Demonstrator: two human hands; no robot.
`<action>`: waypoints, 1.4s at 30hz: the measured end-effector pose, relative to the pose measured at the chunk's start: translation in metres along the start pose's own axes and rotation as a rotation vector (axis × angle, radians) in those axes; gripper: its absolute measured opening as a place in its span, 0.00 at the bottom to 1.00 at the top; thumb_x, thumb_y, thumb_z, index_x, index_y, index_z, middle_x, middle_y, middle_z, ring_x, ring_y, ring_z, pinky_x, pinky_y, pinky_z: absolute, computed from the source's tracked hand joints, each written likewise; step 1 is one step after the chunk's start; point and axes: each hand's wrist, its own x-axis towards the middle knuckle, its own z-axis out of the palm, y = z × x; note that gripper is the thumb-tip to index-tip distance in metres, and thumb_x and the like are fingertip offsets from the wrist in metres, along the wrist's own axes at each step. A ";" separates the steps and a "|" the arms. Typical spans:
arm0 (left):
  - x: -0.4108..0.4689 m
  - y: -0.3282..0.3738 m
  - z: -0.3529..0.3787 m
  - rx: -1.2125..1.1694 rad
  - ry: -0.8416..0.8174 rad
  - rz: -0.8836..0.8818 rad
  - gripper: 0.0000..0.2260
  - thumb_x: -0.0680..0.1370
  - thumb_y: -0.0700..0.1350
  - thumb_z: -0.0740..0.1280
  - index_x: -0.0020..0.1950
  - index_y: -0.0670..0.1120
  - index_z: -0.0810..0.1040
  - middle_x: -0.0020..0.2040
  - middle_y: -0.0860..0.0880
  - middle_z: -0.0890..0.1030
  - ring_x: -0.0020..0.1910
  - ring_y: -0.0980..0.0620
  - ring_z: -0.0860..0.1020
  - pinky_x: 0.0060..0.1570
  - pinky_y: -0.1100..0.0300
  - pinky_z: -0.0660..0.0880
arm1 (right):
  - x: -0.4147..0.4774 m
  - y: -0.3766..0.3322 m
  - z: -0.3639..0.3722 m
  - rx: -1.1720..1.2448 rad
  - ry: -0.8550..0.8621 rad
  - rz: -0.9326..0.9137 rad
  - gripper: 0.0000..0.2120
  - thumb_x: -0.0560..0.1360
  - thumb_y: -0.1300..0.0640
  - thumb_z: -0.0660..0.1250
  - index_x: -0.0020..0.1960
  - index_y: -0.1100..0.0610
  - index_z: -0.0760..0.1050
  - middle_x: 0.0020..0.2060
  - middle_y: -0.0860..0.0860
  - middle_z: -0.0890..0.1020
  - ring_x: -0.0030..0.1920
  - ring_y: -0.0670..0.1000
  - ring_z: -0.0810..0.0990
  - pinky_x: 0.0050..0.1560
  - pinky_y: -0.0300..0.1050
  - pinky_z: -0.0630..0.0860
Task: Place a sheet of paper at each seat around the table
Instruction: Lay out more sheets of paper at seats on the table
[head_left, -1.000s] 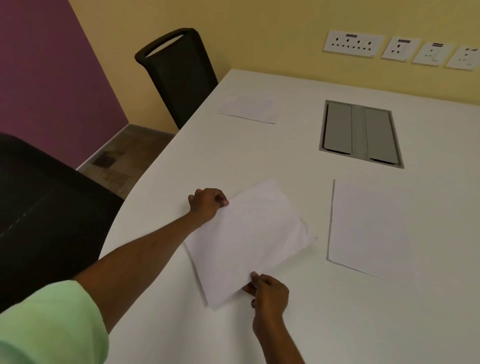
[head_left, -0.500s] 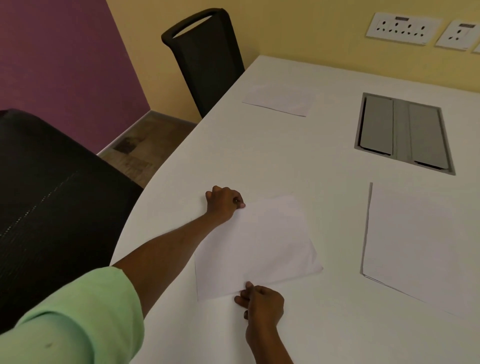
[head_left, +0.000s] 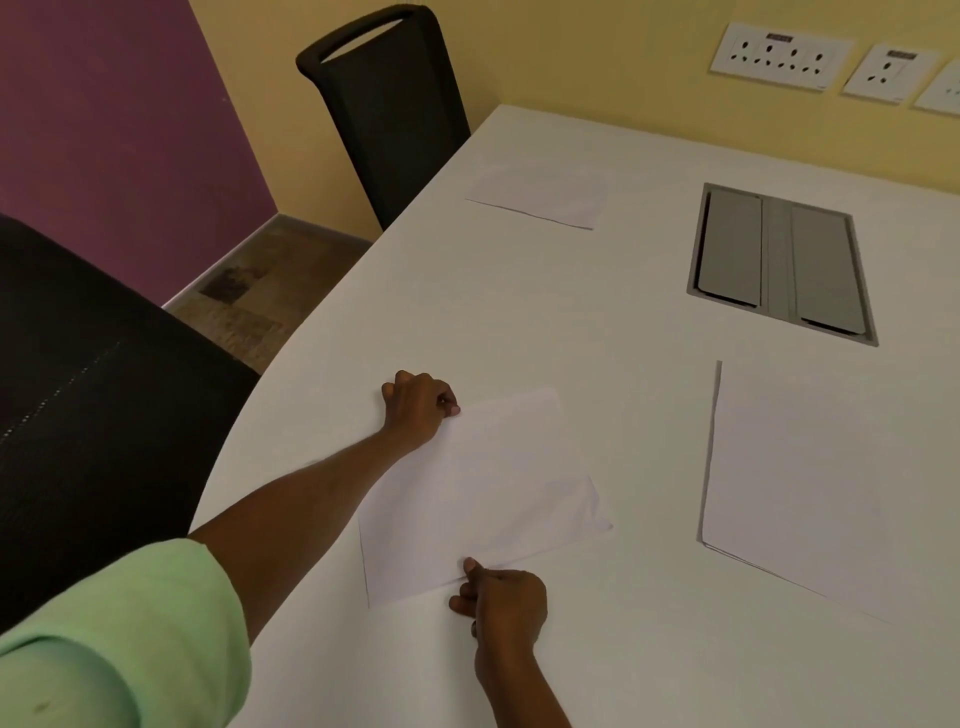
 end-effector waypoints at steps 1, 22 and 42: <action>-0.001 0.000 0.000 -0.006 0.003 0.000 0.06 0.75 0.43 0.69 0.43 0.51 0.84 0.43 0.52 0.84 0.56 0.44 0.69 0.45 0.54 0.58 | -0.001 0.000 0.000 -0.024 0.007 -0.007 0.13 0.70 0.58 0.76 0.32 0.64 0.80 0.27 0.55 0.84 0.27 0.53 0.85 0.35 0.46 0.71; -0.076 0.179 0.051 -0.183 -0.072 -0.124 0.09 0.77 0.56 0.63 0.50 0.55 0.81 0.46 0.50 0.84 0.62 0.46 0.72 0.57 0.50 0.62 | 0.033 -0.079 -0.222 -0.559 0.364 -0.328 0.12 0.75 0.44 0.67 0.45 0.53 0.81 0.45 0.49 0.85 0.50 0.53 0.82 0.44 0.41 0.70; -0.053 0.314 0.162 0.108 -0.231 0.108 0.26 0.74 0.61 0.66 0.70 0.55 0.71 0.58 0.49 0.77 0.64 0.43 0.68 0.57 0.50 0.63 | 0.182 -0.147 -0.377 -0.516 0.622 -0.179 0.09 0.74 0.56 0.69 0.43 0.59 0.71 0.39 0.52 0.76 0.40 0.56 0.74 0.41 0.43 0.70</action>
